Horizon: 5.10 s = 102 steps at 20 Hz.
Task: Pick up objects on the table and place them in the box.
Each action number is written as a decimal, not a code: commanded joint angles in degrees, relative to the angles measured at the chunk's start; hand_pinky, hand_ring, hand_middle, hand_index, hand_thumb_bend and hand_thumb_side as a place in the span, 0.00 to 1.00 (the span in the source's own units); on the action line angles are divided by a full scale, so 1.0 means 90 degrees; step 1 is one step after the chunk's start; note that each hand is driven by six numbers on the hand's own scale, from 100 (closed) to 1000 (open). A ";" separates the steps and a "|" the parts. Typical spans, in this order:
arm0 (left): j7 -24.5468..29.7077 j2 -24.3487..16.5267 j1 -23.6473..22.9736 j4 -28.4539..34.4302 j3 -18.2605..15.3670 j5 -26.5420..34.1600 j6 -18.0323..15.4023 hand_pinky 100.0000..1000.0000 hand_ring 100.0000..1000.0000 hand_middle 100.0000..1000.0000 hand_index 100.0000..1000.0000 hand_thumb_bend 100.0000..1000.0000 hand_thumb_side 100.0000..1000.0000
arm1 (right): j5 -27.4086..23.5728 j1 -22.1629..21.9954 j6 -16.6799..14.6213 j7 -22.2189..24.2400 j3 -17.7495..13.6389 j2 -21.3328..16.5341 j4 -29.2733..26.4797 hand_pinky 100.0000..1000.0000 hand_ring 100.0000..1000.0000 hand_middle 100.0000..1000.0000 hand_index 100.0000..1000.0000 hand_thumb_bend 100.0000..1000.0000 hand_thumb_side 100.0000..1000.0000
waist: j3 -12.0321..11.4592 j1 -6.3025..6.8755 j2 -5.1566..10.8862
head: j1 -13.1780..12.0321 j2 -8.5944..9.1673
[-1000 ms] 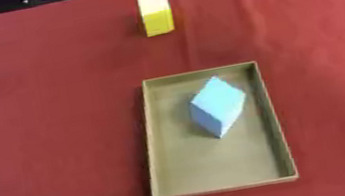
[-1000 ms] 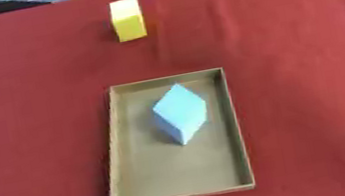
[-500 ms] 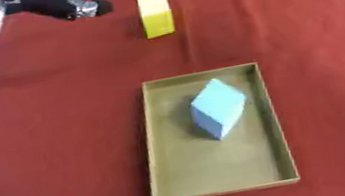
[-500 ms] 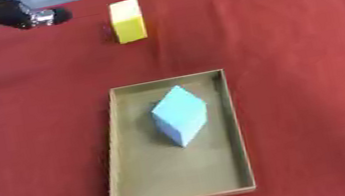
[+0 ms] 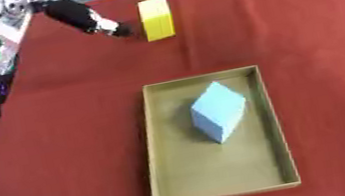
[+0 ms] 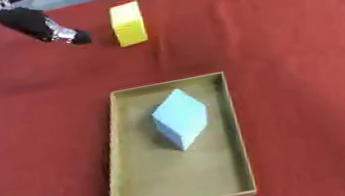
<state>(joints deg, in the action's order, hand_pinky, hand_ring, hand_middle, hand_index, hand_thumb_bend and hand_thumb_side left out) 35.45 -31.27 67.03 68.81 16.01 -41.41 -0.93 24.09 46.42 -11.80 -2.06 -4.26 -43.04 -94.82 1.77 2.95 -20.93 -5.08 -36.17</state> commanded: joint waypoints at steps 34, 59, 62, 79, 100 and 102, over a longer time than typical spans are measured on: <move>-0.0173 0.0106 0.0432 -0.0831 -0.0486 -0.0370 0.0210 0.92 0.94 0.81 0.91 0.54 0.46 | -0.0130 0.0153 0.0195 0.0066 -0.0231 0.0104 0.0123 0.72 0.68 0.57 0.82 0.00 0.83 | 0.0620 0.0273 -0.0383 | -0.0586 0.0413; -0.0444 0.0079 0.0524 -0.0709 -0.0511 -0.0077 0.0158 0.88 0.86 0.74 0.86 0.43 0.31 | 0.0023 0.0115 0.0294 0.0014 -0.0363 0.0225 0.0450 0.71 0.67 0.56 0.81 0.00 0.86 | 0.0647 0.0270 -0.0492 | -0.0695 0.0402; -0.0385 0.0038 0.0547 -0.0629 -0.0533 -0.0130 0.0154 0.89 0.87 0.74 0.87 0.45 0.33 | 0.0023 0.0109 0.0299 0.0006 -0.0367 0.0235 0.0446 0.71 0.67 0.56 0.80 0.00 0.86 | 0.0651 0.0273 -0.0480 | -0.0695 0.0412; -0.0232 -0.0100 0.0587 -0.0738 -0.0646 -0.0520 0.0159 0.94 0.95 0.81 0.92 0.65 0.51 | -0.0013 0.0145 0.0280 0.0006 -0.0444 0.0200 0.0546 0.70 0.66 0.55 0.79 0.00 0.88 | 0.0746 0.0304 -0.0743 | -0.0830 0.0652; -0.0730 -0.0152 0.0623 -0.0812 -0.0774 -0.0658 0.0398 0.86 0.88 0.73 0.84 0.43 0.43 | -0.0087 0.0118 0.0227 0.0027 -0.0556 0.0160 0.0732 0.70 0.66 0.53 0.79 0.00 0.90 | 0.0594 0.0240 -0.1038 | -0.0897 0.0844; -0.0887 -0.0134 0.0626 -0.0806 -0.0768 -0.0556 0.0453 0.83 0.84 0.69 0.81 0.36 0.39 | -0.0090 0.0108 0.0235 0.0023 -0.0564 0.0169 0.0738 0.70 0.66 0.53 0.79 0.00 0.90 | 0.0588 0.0239 -0.1052 | -0.0901 0.0844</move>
<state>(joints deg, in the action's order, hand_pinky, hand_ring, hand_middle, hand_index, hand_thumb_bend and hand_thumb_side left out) 28.37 -31.07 71.21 61.03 9.94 -46.93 2.93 23.63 46.83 -9.72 -1.84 -8.51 -39.48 -87.92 7.06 5.55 -31.83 -12.99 -29.15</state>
